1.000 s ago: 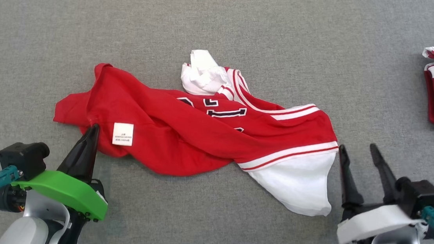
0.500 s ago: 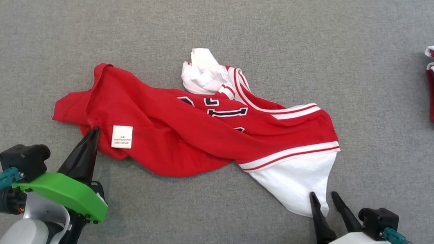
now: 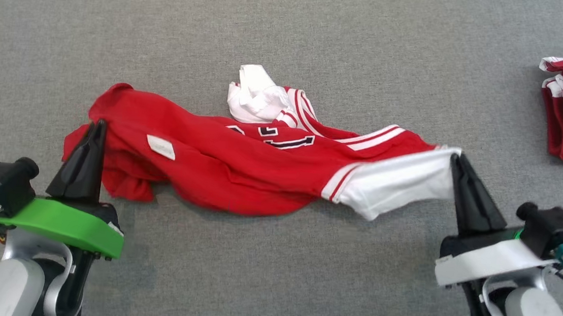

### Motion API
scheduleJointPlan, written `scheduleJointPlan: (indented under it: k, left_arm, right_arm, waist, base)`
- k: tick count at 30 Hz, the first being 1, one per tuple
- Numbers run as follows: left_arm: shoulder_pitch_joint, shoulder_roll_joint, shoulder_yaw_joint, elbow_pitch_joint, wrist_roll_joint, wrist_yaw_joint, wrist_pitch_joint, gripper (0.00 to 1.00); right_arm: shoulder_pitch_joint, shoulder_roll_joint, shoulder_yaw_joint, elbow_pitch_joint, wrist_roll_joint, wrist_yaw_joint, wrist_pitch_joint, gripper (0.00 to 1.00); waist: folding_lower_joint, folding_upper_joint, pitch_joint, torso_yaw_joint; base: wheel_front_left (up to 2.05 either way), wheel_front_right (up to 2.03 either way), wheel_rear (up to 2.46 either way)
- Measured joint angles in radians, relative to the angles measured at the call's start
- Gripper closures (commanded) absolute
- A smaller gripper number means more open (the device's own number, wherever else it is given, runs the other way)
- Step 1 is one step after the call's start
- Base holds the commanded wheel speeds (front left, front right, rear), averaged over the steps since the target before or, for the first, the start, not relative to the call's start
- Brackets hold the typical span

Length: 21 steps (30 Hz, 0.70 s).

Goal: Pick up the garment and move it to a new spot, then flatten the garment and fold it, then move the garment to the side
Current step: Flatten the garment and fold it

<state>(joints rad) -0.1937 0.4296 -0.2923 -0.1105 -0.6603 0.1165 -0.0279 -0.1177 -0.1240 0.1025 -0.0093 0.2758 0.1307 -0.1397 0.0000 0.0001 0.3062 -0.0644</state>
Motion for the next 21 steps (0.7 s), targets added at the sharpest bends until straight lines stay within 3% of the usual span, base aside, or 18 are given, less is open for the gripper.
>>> scheduleJointPlan:
  k: [7,21]
  left_arm:
    - [-0.053,0.045,0.030,-0.083,0.056,0.022,-0.015,1.00]
    - [-0.153,0.156,0.130,-0.271,0.152,0.077,-0.017,1.00]
  right_arm:
    - [-0.140,-0.053,-0.048,-0.141,-0.017,0.000,-0.016,1.00]
    - [-0.395,-0.147,-0.153,-0.272,-0.027,0.000,0.035,1.00]
  waist:
    - [0.0000,0.0000,-0.010,-0.010]
    - [0.0000,0.0000,-0.069,-0.005]
  base:
    - [0.00,0.00,0.00]
    - [0.00,0.00,0.00]
